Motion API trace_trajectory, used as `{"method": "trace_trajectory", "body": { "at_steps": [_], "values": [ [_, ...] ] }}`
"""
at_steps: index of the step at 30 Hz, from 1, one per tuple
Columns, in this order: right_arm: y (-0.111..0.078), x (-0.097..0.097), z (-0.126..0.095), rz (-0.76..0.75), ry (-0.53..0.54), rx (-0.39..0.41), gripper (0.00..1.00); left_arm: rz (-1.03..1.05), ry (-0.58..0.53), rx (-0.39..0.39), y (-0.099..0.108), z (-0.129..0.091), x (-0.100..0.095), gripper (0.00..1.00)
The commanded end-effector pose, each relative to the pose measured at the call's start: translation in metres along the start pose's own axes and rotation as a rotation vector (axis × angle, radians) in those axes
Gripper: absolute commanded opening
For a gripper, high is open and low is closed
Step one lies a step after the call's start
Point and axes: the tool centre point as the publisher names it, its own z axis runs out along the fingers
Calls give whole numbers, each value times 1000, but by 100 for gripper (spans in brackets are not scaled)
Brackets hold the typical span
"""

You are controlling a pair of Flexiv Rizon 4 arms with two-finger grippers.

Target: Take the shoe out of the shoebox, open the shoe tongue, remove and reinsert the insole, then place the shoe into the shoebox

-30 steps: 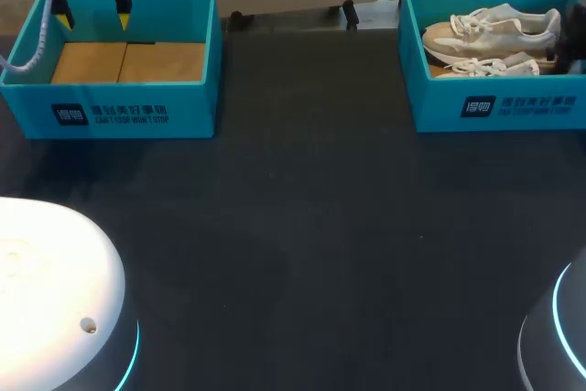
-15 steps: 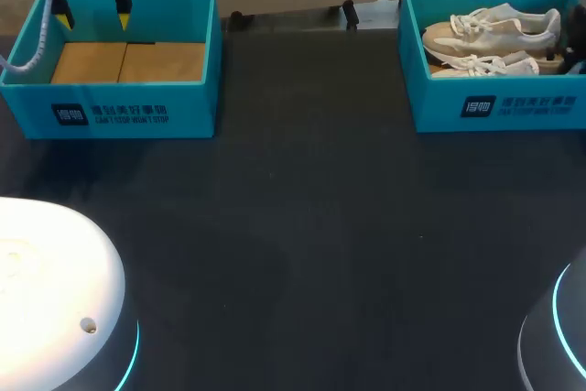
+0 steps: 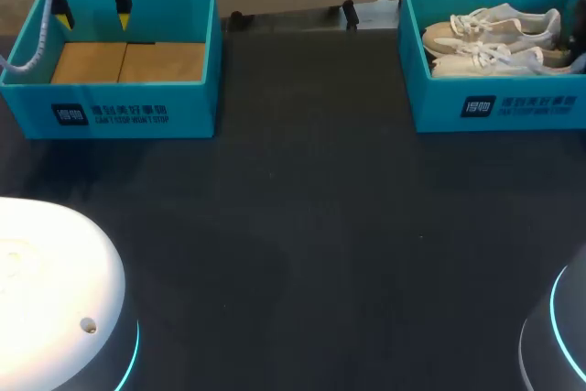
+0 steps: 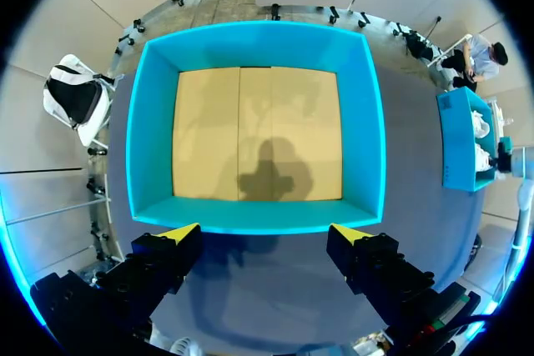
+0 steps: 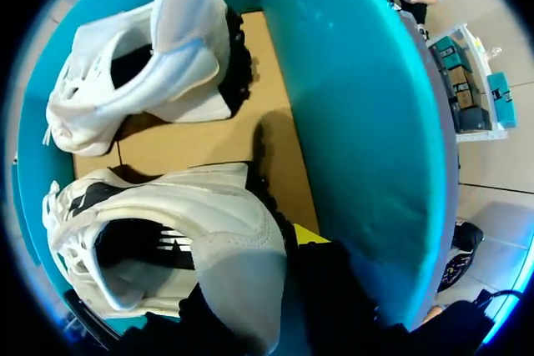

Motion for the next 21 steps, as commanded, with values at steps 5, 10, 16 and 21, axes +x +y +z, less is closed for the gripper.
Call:
{"method": "trace_trajectory", "body": {
  "at_steps": [5,10,16,21],
  "values": [
    [0,-2,-30,11,-4,-31,0,0,0,1,0,0,0,100],
    [-3,-3,-52,19,-15,-44,0,0,0,1,0,0,0,100],
    [-6,-6,-77,25,-19,-62,0,0,0,1,0,0,0,100],
    [-10,-10,-98,30,-39,-73,0,0,0,1,0,0,0,100]
  ]
}}
